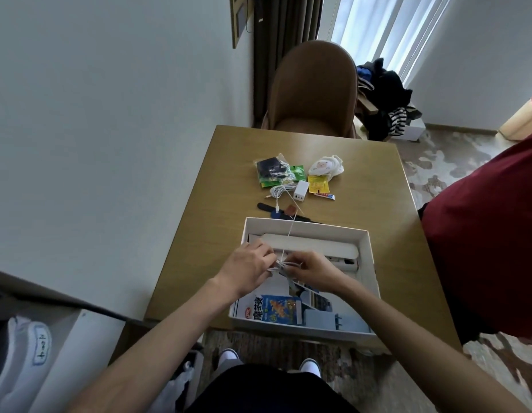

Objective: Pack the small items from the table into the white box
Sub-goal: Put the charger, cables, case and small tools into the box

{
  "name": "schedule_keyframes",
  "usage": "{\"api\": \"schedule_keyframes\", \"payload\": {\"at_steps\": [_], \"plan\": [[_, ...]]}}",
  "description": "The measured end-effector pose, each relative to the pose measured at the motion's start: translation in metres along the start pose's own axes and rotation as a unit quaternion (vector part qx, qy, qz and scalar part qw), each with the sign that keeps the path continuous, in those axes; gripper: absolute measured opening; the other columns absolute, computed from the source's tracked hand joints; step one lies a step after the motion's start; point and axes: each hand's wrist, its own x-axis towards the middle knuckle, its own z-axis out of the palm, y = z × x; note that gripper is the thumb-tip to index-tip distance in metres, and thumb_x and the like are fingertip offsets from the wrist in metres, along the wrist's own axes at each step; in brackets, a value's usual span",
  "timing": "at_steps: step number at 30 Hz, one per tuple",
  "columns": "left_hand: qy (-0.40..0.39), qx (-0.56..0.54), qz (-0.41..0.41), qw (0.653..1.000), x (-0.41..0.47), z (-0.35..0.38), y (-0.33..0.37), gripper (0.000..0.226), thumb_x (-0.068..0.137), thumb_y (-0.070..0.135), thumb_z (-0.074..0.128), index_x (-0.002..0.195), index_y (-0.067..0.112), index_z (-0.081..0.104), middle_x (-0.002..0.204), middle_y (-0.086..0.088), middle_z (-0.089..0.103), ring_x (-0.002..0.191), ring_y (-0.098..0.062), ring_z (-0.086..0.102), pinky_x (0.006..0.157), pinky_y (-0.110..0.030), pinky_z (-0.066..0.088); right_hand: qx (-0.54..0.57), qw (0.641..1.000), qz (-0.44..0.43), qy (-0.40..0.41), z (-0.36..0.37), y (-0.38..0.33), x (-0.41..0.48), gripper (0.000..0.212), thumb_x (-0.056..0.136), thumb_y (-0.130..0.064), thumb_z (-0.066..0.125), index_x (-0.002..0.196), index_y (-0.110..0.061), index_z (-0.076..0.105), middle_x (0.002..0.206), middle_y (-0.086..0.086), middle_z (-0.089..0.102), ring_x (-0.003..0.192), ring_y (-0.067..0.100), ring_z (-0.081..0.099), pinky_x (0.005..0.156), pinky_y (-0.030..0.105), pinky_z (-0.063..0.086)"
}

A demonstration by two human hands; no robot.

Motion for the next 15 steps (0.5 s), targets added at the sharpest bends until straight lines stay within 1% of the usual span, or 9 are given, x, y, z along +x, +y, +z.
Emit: {"api": "schedule_keyframes", "payload": {"at_steps": [2,4,7,9,12,14,15], "plan": [[-0.031,0.036,0.0,0.999,-0.002,0.0,-0.002,0.026,0.089,0.038,0.058,0.107,0.019,0.06,0.116,-0.001,0.057,0.111,-0.018,0.048,0.094,-0.034,0.044,-0.073,0.997,-0.016,0.036,0.009,0.004,0.005,0.008,0.093,-0.027,0.061,0.098,-0.021,0.066,0.087,-0.007,0.066,0.076,0.006,0.062,0.069,0.022,0.051],[-0.049,0.056,-0.002,0.997,-0.005,0.001,-0.003,0.028,0.091,0.039,0.053,0.109,0.019,0.06,0.118,-0.002,0.058,0.113,-0.019,0.049,0.095,-0.036,0.042,-0.152,0.986,-0.034,0.064,0.016,0.009,0.009,0.011,0.093,-0.031,0.061,0.097,-0.022,0.065,0.089,-0.007,0.065,0.076,0.008,0.061,0.069,0.025,0.052],[-0.066,0.067,-0.001,0.996,-0.008,0.003,-0.002,0.025,0.094,0.033,0.049,0.112,0.02,0.06,0.116,-0.002,0.06,0.11,-0.019,0.051,0.095,-0.035,0.042,-0.283,0.953,-0.078,0.077,0.023,0.017,0.015,0.015,0.094,-0.033,0.057,0.102,-0.021,0.062,0.096,0.0,0.065,0.079,0.019,0.062,0.068,0.034,0.054],[-0.07,0.051,0.0,0.996,-0.009,0.004,-0.002,0.023,0.094,0.026,0.05,0.112,0.021,0.062,0.113,-0.001,0.062,0.107,-0.018,0.053,0.093,-0.033,0.044,-0.328,0.936,-0.087,0.098,0.024,0.019,0.017,0.02,0.094,-0.035,0.055,0.104,-0.019,0.061,0.1,0.003,0.066,0.081,0.023,0.064,0.068,0.039,0.054],[-0.045,-0.017,-0.02,0.999,-0.003,0.001,-0.003,0.018,0.092,0.018,0.053,0.105,0.02,0.065,0.104,0.002,0.064,0.097,-0.013,0.055,0.088,-0.029,0.048,-0.337,0.926,-0.097,0.136,0.018,0.019,0.017,0.025,0.091,-0.041,0.058,0.1,-0.017,0.062,0.096,0.002,0.065,0.077,0.022,0.063,0.064,0.034,0.051],[-0.023,-0.134,-0.082,0.987,0.005,-0.006,-0.004,0.015,0.091,0.014,0.055,0.1,0.019,0.067,0.1,0.003,0.065,0.093,-0.008,0.055,0.085,-0.026,0.051,-0.305,0.933,-0.111,0.154,0.007,0.017,0.013,0.026,0.091,-0.043,0.058,0.097,-0.018,0.063,0.09,-0.001,0.064,0.072,0.017,0.061,0.06,0.029,0.047],[-0.019,-0.205,-0.126,0.971,0.011,-0.01,-0.004,0.016,0.091,0.011,0.055,0.099,0.018,0.067,0.1,0.002,0.065,0.093,-0.007,0.057,0.083,-0.023,0.052,-0.28,0.939,-0.114,0.165,-0.002,0.015,0.011,0.025,0.092,-0.043,0.057,0.096,-0.019,0.064,0.089,-0.004,0.064,0.071,0.015,0.06,0.059,0.028,0.045]]}}
